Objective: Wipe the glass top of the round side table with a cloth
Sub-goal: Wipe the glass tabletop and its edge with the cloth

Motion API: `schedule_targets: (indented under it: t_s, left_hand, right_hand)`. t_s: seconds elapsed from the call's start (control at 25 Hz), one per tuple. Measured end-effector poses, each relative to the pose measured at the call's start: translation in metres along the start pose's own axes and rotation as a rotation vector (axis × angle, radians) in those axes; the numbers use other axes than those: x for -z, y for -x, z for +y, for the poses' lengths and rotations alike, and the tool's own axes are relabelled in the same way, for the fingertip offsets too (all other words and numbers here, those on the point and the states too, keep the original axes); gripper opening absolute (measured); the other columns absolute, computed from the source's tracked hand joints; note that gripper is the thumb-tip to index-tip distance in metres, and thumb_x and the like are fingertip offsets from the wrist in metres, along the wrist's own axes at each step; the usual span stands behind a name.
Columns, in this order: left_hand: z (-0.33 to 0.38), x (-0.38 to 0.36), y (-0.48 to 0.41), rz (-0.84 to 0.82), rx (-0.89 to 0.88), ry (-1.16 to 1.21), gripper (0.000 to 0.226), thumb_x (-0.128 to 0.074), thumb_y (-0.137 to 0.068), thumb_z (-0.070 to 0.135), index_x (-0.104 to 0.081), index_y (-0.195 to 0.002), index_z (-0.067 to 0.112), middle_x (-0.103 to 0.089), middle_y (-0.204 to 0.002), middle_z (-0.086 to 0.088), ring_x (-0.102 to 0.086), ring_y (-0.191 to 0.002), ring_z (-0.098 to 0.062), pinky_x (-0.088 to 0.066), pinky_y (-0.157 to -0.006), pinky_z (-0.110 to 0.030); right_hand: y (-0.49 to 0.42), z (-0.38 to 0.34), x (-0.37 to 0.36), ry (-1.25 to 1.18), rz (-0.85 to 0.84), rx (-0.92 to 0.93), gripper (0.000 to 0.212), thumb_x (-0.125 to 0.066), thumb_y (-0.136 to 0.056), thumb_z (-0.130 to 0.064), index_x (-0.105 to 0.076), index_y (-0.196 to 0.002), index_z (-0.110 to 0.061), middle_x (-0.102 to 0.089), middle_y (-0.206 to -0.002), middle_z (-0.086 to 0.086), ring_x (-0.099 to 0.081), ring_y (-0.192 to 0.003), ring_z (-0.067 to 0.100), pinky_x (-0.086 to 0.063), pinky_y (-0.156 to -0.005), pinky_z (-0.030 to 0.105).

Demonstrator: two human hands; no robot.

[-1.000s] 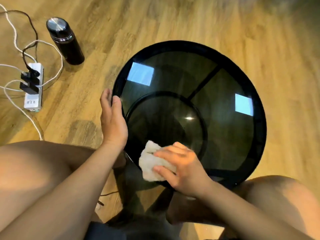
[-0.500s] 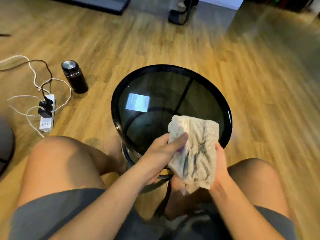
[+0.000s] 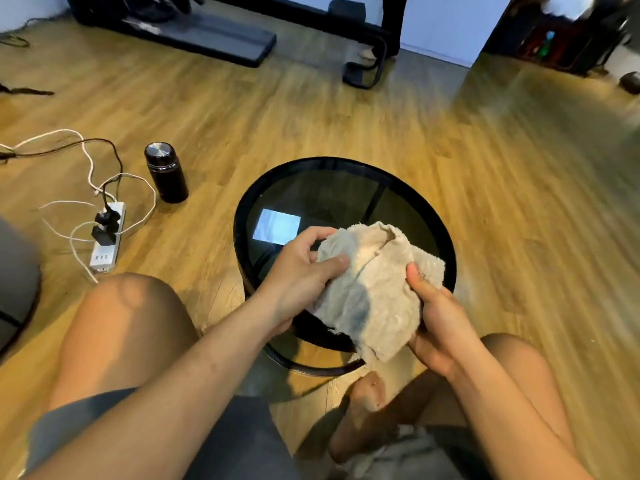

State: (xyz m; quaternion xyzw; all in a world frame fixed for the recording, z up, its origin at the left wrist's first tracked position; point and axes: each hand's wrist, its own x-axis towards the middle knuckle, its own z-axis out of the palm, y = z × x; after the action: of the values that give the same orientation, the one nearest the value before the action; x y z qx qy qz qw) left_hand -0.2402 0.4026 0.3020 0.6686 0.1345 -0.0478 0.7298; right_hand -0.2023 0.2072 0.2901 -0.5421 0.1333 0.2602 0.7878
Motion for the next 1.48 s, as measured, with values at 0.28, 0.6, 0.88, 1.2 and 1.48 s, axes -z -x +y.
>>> schedule_targets:
  t_s: [0.28, 0.6, 0.88, 1.2, 1.48]
  left_hand:
    - [-0.042, 0.088, -0.107, 0.297, -0.050, -0.630, 0.050, -0.062, -0.090, 0.034, -0.049, -0.137, 0.024, -0.056, -0.137, 0.005, -0.051, -0.129, -0.014, -0.034, -0.104, -0.023]
    - [-0.045, 0.139, -0.158, 0.412, 0.468, -0.538, 0.058, -0.042, -0.092, 0.055, -0.021, -0.144, 0.041, -0.047, -0.144, 0.008, -0.047, -0.128, -0.019, -0.039, -0.108, -0.038]
    - [-0.062, 0.131, -0.113, 0.473, 0.635, -0.269, 0.049, -0.054, -0.097, 0.029, -0.044, -0.144, 0.027, -0.059, -0.135, 0.009, -0.052, -0.128, -0.011, -0.033, -0.103, -0.017]
    - [-0.072, 0.136, -0.111, 0.476, 0.695, -0.158, 0.018, -0.068, -0.088, 0.016, -0.073, -0.102, 0.005, -0.076, -0.090, -0.015, -0.071, -0.088, -0.034, -0.054, -0.072, -0.035]
    - [-0.070, 0.134, -0.106, 0.490, 0.676, -0.136, 0.045, -0.061, -0.093, 0.028, -0.055, -0.136, 0.018, -0.063, -0.132, -0.004, -0.060, -0.122, -0.024, -0.055, -0.096, -0.039]
  right_hand:
    - [-0.157, -0.069, -0.060, 0.150, -0.070, 0.000, 0.051, -0.040, -0.101, -0.044, -0.053, -0.138, -0.011, -0.066, -0.130, 0.013, -0.066, -0.116, 0.027, -0.057, -0.090, 0.047]
    - [-0.412, -0.128, -0.202, 1.334, -0.304, 0.804, 0.034, -0.056, -0.097, -0.033, -0.063, -0.121, -0.010, -0.071, -0.108, -0.010, -0.062, -0.101, -0.006, -0.048, -0.097, 0.021]
    - [-0.427, -0.034, -0.217, 2.145, -0.583, 0.423, 0.050, -0.046, -0.091, -0.056, -0.069, -0.109, -0.015, -0.072, -0.107, 0.019, -0.063, -0.104, 0.040, -0.046, -0.080, 0.042]
    - [-0.290, 0.056, -0.263, 2.234, -1.396, 0.456, 0.058, -0.038, -0.091, -0.064, -0.075, -0.086, -0.020, -0.073, -0.088, 0.001, -0.061, -0.095, 0.028, -0.037, -0.094, 0.044]
    - [-0.412, -0.023, -0.257, 2.318, -0.698, 0.248, 0.076, -0.033, -0.092, -0.073, -0.061, -0.127, -0.012, -0.064, -0.124, 0.024, -0.058, -0.116, 0.038, -0.044, -0.094, 0.040]
